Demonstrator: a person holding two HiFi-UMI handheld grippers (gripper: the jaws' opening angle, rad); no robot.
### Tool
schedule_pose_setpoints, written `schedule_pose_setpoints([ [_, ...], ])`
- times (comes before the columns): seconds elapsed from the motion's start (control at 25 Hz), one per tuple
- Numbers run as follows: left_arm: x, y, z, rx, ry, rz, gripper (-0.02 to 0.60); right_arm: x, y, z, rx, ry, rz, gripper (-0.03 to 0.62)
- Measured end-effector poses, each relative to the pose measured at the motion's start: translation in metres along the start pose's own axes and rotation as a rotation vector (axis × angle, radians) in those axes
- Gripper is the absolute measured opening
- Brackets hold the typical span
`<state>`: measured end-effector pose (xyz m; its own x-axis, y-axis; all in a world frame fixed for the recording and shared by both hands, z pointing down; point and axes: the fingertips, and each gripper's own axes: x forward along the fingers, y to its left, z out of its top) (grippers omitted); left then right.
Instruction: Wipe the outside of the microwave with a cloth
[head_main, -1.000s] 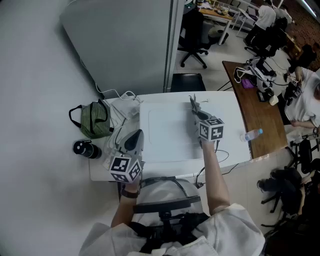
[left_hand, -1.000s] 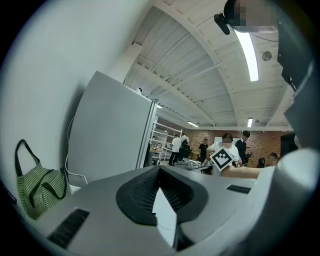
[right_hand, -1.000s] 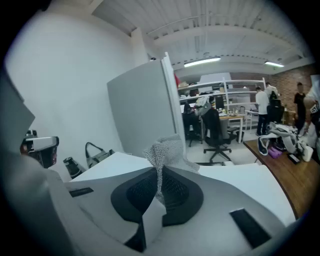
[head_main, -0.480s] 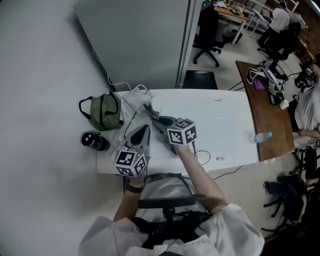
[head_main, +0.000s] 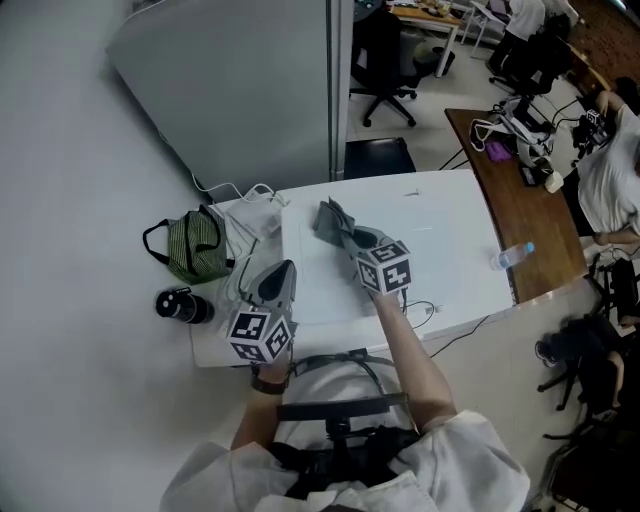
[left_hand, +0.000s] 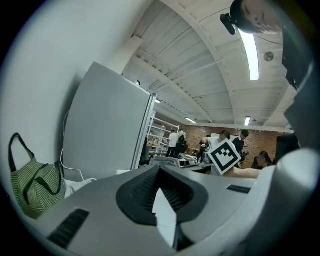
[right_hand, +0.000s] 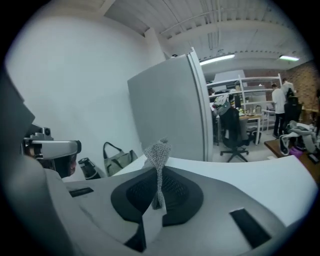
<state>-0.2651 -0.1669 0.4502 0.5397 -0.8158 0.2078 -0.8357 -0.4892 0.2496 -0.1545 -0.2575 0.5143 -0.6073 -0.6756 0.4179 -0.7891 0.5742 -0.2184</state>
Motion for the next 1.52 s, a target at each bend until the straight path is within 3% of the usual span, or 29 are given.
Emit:
schedule_pose_setpoints([
  [0.44,0.039,-0.051,-0.003,0.032,0.043,-0.135,0.021,-0.175,-0.18,-0.034,0.191,-0.116,-0.465,0.023],
  [0.64,0.043,-0.06,-0.004,0.041,0.047,-0.158,0.021,-0.236,-0.225,-0.051,0.131,-0.026,-0.628,0.023],
  [0.76,0.041,-0.061,-0.005,0.04,0.044,-0.157,0.021,-0.253,-0.23,-0.045,0.081,0.013,-0.675,0.023],
  [0.88,0.036,-0.062,-0.008,0.035,0.044,-0.152,0.021,-0.235,-0.208,-0.044,0.046,0.077,-0.609,0.024],
  [1.0,0.029,-0.058,-0.012,0.025,0.041,-0.134,0.021,-0.189,-0.169,-0.049,0.072,0.084,-0.46,0.023],
  [1.16,0.013,-0.041,-0.016,0.013,0.036,-0.09,0.021,-0.137,-0.089,-0.043,0.139,0.019,-0.249,0.023],
  [1.4,-0.014,0.007,-0.019,-0.008,0.022,0.025,0.021,-0.063,0.042,-0.044,0.057,0.069,0.024,0.023],
  [1.52,-0.026,0.021,-0.023,0.03,0.036,0.107,0.02,-0.037,0.098,-0.053,0.017,0.088,0.131,0.023],
])
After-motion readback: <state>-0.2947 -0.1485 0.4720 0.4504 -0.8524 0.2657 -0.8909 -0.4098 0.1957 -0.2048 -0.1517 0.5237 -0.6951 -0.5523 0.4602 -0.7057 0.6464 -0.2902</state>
